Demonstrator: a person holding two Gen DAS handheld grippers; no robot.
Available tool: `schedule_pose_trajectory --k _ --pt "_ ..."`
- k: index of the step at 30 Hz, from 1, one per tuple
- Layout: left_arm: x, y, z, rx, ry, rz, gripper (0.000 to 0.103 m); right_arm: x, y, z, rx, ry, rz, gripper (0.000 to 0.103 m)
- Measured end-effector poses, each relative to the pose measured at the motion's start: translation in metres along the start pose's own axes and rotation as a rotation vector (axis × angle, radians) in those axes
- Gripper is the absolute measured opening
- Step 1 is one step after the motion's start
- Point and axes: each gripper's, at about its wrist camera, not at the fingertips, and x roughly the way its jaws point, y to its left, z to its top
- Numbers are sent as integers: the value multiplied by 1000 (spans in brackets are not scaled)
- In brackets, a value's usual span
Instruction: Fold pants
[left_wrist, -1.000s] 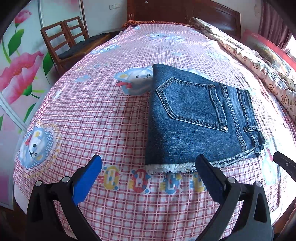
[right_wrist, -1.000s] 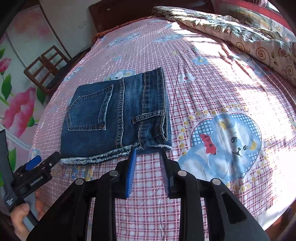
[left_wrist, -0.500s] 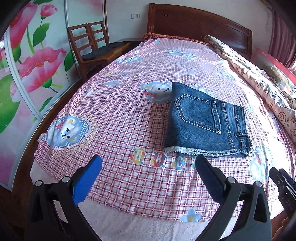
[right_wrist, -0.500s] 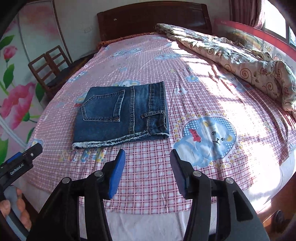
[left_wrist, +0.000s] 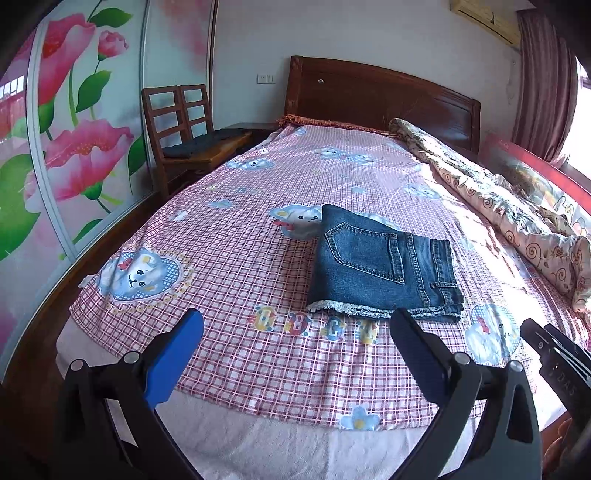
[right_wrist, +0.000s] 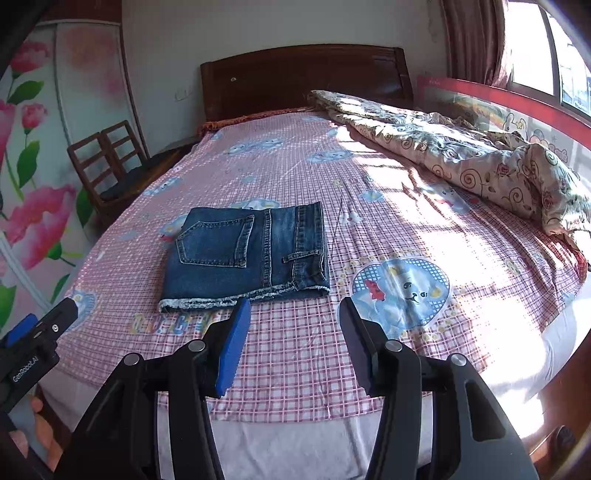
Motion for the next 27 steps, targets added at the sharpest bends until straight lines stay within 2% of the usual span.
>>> schedule_pose_trajectory --k 6,11,22,27 --pt "-6 -1 -5 -8 -10 -16 101 -13 7 -12 -40 -65 -20 50" --pt "-17 -6 -5 6 -44 -30 101 -16 16 -15 -55 -70 -9 50" --pt "-19 -6 -9 11 -27 -34 101 -22 15 -17 -59 -71 -24 50" --pt "-17 -4 -13 30 -22 34 101 -26 5 -21 -42 -72 -47 50"
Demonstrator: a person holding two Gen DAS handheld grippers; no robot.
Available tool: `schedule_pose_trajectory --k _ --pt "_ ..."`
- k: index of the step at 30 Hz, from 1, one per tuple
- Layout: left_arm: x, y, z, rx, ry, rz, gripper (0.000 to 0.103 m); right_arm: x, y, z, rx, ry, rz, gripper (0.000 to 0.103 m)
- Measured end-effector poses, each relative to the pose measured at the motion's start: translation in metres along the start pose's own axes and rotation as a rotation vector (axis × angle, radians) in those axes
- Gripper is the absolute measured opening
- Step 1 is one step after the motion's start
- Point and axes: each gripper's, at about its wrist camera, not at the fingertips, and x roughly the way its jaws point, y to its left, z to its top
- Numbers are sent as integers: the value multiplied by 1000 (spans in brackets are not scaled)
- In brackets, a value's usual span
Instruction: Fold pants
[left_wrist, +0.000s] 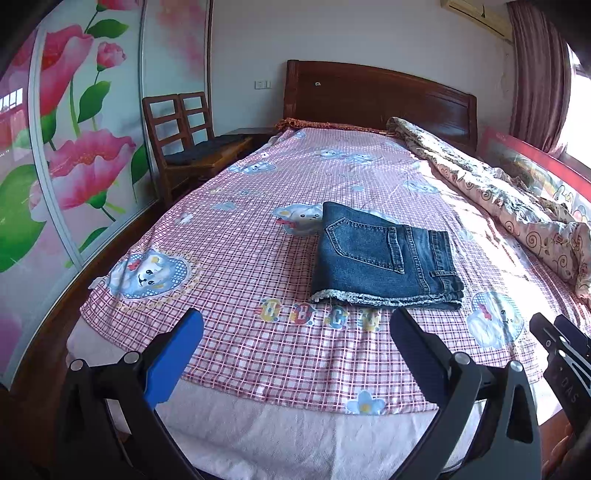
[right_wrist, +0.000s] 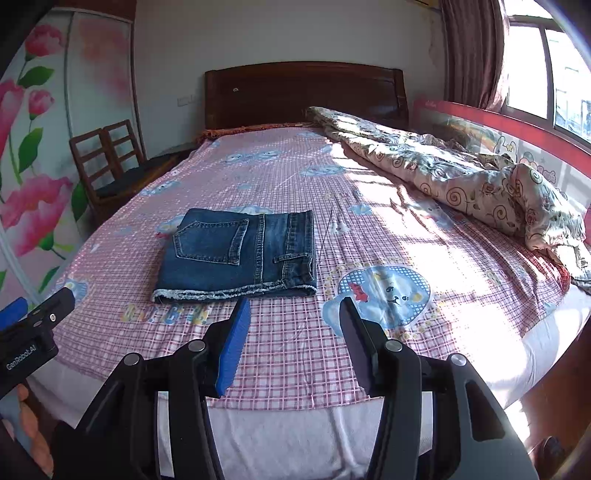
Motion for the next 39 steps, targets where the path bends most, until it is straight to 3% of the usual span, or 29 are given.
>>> schedule_pose_trajectory --k 9,32,35,39 --pt "7 8 -2 -30 31 39 101 -5 -3 -2 3 1 10 50" --pt "3 2 -6 -18 27 -31 101 -5 -3 3 24 0 29 50" --pt "0 2 -5 -23 14 -33 101 -7 -1 5 -9 -23 -1 50" --pt "-3 2 -4 -30 -11 -45 101 -7 -9 6 72 -10 75 50"
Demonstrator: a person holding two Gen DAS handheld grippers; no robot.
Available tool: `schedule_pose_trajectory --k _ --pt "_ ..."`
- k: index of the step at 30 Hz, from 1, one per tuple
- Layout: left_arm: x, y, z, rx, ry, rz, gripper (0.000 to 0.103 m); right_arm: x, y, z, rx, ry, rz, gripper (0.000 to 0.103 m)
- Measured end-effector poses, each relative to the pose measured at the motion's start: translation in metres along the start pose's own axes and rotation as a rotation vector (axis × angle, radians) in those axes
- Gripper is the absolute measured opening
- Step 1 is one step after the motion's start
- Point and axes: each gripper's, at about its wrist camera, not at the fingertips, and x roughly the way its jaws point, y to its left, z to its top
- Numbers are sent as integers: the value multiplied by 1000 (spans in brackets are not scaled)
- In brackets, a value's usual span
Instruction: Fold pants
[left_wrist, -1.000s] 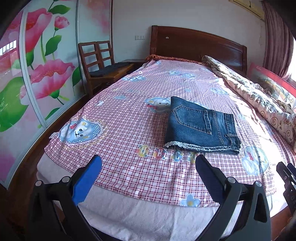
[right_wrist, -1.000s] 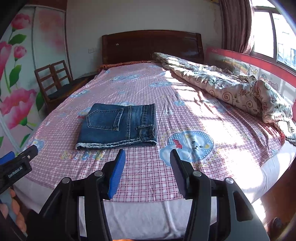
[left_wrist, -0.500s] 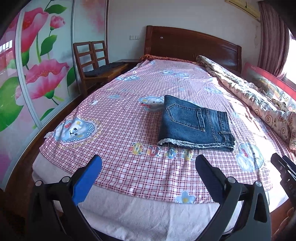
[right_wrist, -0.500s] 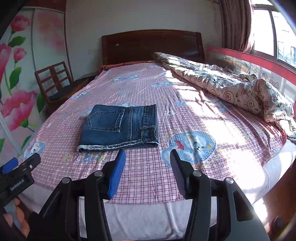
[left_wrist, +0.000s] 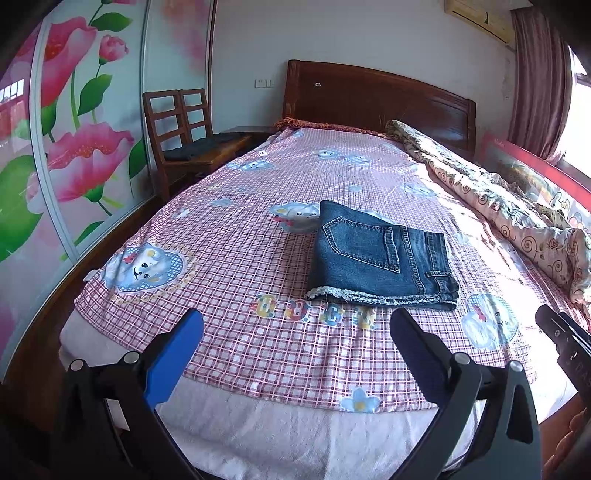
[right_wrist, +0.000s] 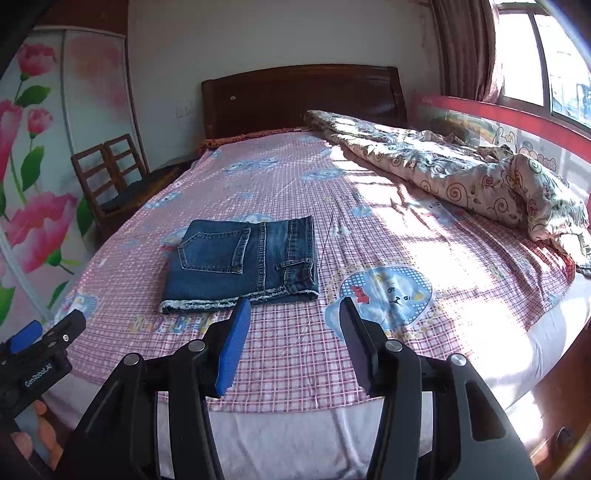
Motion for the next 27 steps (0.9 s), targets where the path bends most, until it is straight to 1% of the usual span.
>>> schedule_pose_trajectory --k 1,2,3,4,6,7,8,9,10,13,18,21,24,27 --pt "-1 0 0 -1 -3 -5 101 -1 2 0 -13 -10 -5 50" --pt "-1 -1 1 0 -6 -5 101 -2 3 0 -28 -30 -24 54" --pt "-2 -1 1 3 -10 -3 101 -3 4 -1 -35 -38 -22 65" --pt "-2 -2 1 5 -12 -2 101 -2 4 -2 -25 -33 8 77" --pt "-2 -2 0 1 -11 -7 101 0 6 -2 -8 -12 47 77" --pt "-1 -2 0 -4 -11 -4 101 1 7 -2 -14 -8 49 83" --pt "-1 -1 -1 -11 -9 -6 101 2 9 -2 -24 -13 46 92" --pt "-1 0 -1 -19 -9 -22 101 2 11 -3 -28 -11 55 95" --pt "0 1 -1 -26 -7 -38 101 3 12 -3 -24 -5 70 97" --pt "1 1 -1 -30 -5 -35 101 6 14 -5 -19 21 78 100" --pt "2 1 -1 -35 -5 -37 101 9 14 -6 -26 33 61 100" --pt "8 3 -2 -54 24 -37 101 8 14 -7 -26 28 49 100" --pt "14 2 -4 -30 57 -25 101 9 13 -7 -30 31 40 100" --pt "13 1 -5 -30 54 -24 101 10 13 -7 -23 30 33 100"
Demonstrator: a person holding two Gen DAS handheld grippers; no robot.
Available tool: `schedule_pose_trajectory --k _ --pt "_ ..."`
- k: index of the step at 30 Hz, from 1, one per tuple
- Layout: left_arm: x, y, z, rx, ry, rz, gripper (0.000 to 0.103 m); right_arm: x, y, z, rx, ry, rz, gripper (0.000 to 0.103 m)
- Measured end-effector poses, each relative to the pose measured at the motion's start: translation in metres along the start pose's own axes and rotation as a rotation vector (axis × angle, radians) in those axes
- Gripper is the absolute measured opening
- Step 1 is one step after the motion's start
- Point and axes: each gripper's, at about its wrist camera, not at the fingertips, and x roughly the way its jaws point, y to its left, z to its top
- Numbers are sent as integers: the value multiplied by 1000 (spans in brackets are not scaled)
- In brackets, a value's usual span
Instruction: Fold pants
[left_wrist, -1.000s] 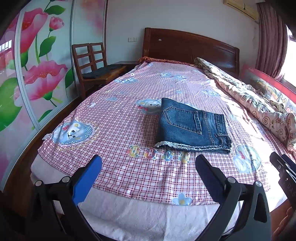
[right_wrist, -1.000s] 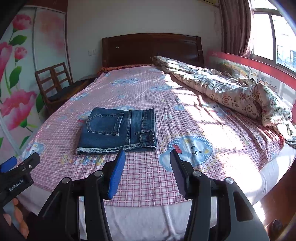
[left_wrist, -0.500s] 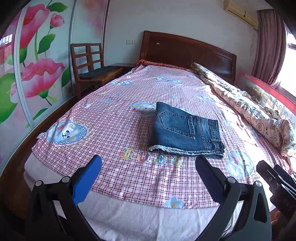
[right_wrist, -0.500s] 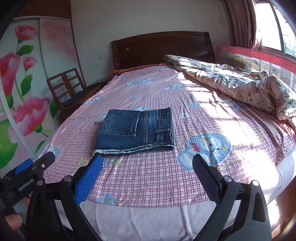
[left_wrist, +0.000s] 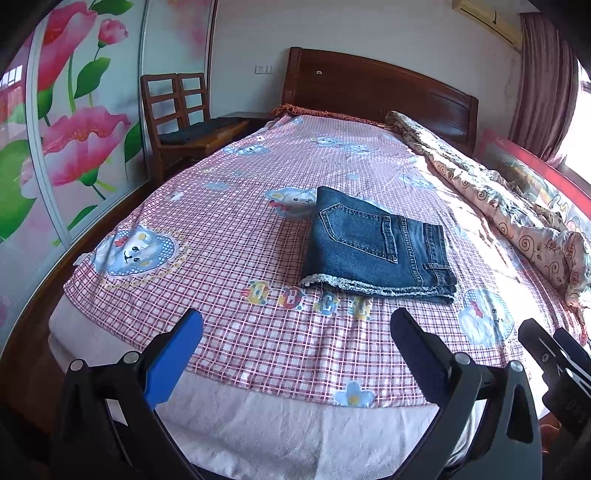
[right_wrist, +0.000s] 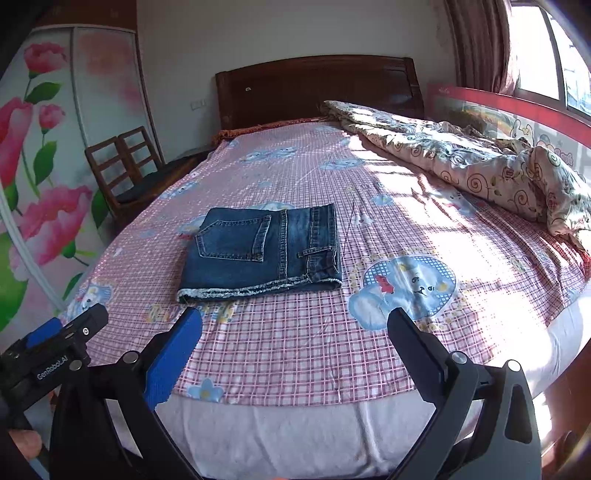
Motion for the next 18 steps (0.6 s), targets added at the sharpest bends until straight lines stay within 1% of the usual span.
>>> schedule_pose_trajectory --k 2,5,14,18 --pt "-4 -3 0 14 -18 13 101 1 0 0 -2 1 -8 100" --pt "-9 -5 2 17 -43 10 101 -1 -2 1 6 -7 -11 100" --pt "-9 -8 3 29 -28 16 101 -2 0 3 -2 -12 -3 100" --pt "-11 -10 4 33 -35 10 101 -3 1 3 -4 -12 -2 100"
